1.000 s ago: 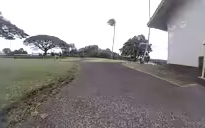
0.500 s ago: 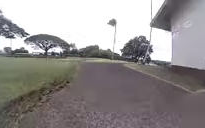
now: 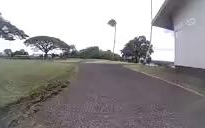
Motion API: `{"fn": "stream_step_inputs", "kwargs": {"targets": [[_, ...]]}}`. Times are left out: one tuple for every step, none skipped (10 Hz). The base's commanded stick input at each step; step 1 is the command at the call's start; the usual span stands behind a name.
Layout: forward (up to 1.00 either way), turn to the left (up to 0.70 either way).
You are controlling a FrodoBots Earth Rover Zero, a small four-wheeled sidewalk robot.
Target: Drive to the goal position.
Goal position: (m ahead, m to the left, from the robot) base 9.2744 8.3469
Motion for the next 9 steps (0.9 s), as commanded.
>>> {"fn": "stream_step_inputs", "kwargs": {"targets": [[0.70,0.00],[0.70,0.00],[0.70,0.00],[0.70,0.00],[0.70,0.00],[0.70,0.00],[0.70,0.00],[0.70,0.00],[0.70,0.00]]}}
